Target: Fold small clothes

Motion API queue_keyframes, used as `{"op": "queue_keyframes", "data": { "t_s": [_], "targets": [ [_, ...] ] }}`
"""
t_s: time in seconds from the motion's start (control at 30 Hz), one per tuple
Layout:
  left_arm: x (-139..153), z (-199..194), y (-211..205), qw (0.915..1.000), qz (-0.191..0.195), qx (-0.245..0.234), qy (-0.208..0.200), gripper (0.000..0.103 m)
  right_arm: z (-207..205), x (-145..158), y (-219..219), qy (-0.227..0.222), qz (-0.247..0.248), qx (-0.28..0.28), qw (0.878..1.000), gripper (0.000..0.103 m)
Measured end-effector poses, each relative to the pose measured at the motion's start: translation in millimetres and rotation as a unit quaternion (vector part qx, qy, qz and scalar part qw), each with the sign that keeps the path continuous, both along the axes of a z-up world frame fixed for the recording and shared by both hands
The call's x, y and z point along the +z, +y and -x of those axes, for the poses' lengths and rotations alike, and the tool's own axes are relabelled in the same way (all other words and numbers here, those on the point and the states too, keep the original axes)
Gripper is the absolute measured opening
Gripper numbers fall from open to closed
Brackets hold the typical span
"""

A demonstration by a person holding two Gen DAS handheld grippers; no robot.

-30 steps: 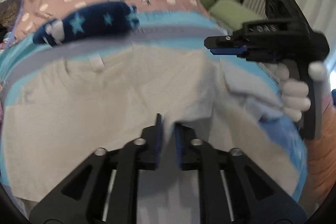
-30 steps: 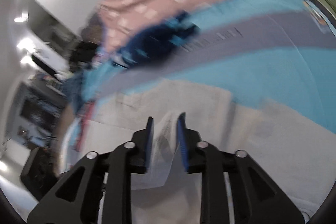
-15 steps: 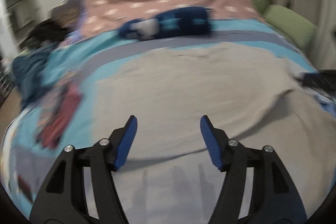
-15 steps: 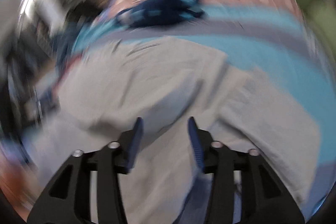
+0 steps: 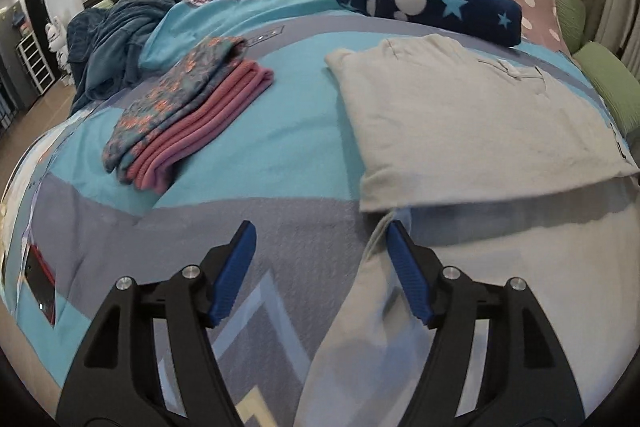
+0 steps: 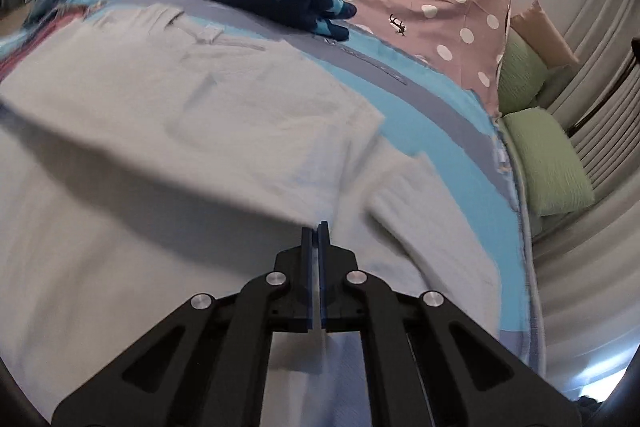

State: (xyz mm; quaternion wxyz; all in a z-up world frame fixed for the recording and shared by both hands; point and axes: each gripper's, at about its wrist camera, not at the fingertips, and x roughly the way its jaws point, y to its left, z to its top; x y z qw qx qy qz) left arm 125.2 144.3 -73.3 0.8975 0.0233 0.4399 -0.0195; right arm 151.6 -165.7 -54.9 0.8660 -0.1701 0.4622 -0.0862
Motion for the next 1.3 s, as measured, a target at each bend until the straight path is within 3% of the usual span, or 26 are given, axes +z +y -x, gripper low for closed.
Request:
{"op": "queue_keyframes", "data": {
  "t_s": [0.03, 0.07, 0.13, 0.2, 0.27, 0.43, 0.57, 0.73, 0.83, 1.03, 1.07, 1.1, 1.17, 1.3],
  "targets": [
    [-0.1, -3.6, -1.7, 1.0, -0.001, -0.006, -0.002, 0.069, 5.5, -3.6, -2.5, 0.019, 0.038, -0.001, 0.999, 0.012],
    [-2.9, -6.8, -7.5, 0.9999, 0.001, -0.011, -0.003, 0.069, 8.8, -5.1, -3.7, 0.026, 0.05, -0.001, 0.998, 0.026],
    [-4.0, -8.3, -10.4, 0.9998, 0.005, -0.021, -0.005, 0.069, 13.3, -2.1, -13.5, 0.027, 0.052, -0.018, 0.998, 0.027],
    [-6.7, -9.3, -11.7, 0.9996, 0.011, -0.027, -0.005, 0.069, 10.4, 16.7, -21.4, 0.02, -0.016, -0.037, 0.999, 0.027],
    [-9.6, -10.9, -8.1, 0.9992, 0.029, -0.028, 0.002, 0.067, -1.1, 39.4, -13.1, 0.002, -0.089, -0.017, 0.996, 0.028],
    [-10.8, -14.5, 5.2, 0.9938, 0.106, -0.032, 0.003, 0.048, -71.0, 69.5, 77.5, 0.019, -0.165, 0.116, 0.979, 0.029],
    [-15.4, -17.8, 9.6, 0.9859, 0.161, -0.044, 0.002, 0.03, -140.3, 64.3, 154.8, 0.068, -0.186, 0.163, 0.967, 0.029],
    [-20.9, -17.3, 11.5, 0.9817, 0.185, -0.045, -0.003, 0.03, -208.5, 48.2, 245.7, 0.1, -0.144, 0.205, 0.963, 0.033],
    [-23.2, -16.6, 15.4, 0.9781, 0.203, -0.046, -0.005, 0.03, -234.5, 34.3, 286.3, 0.125, -0.129, 0.227, 0.957, 0.044],
    [-26.4, -16.6, 28.1, 0.9676, 0.249, -0.042, -0.005, 0.026, -263.6, -2.4, 335.7, 0.172, -0.063, 0.247, 0.952, 0.047],
    [-26.2, -16.1, 27.8, 0.9677, 0.249, -0.041, -0.006, 0.022, -267.7, -10.3, 338.8, 0.185, -0.048, 0.244, 0.951, 0.045],
    [-26.1, -15.1, 27.3, 0.9681, 0.247, -0.04, -0.006, 0.017, -268.6, -15.2, 340.0, 0.19, -0.037, 0.243, 0.951, 0.01],
    [-25.0, -13.6, 26.8, 0.9695, 0.243, -0.032, -0.011, 0.009, -271.6, -15.9, 340.0, 0.182, -0.042, 0.231, 0.955, 0.003],
    [-13.4, -1.6, 32.3, 0.972, 0.228, -0.002, -0.055, 0.009, -290.1, 0.8, 319.9, 0.124, -0.136, 0.163, 0.969, 0.002]
  ]
}}
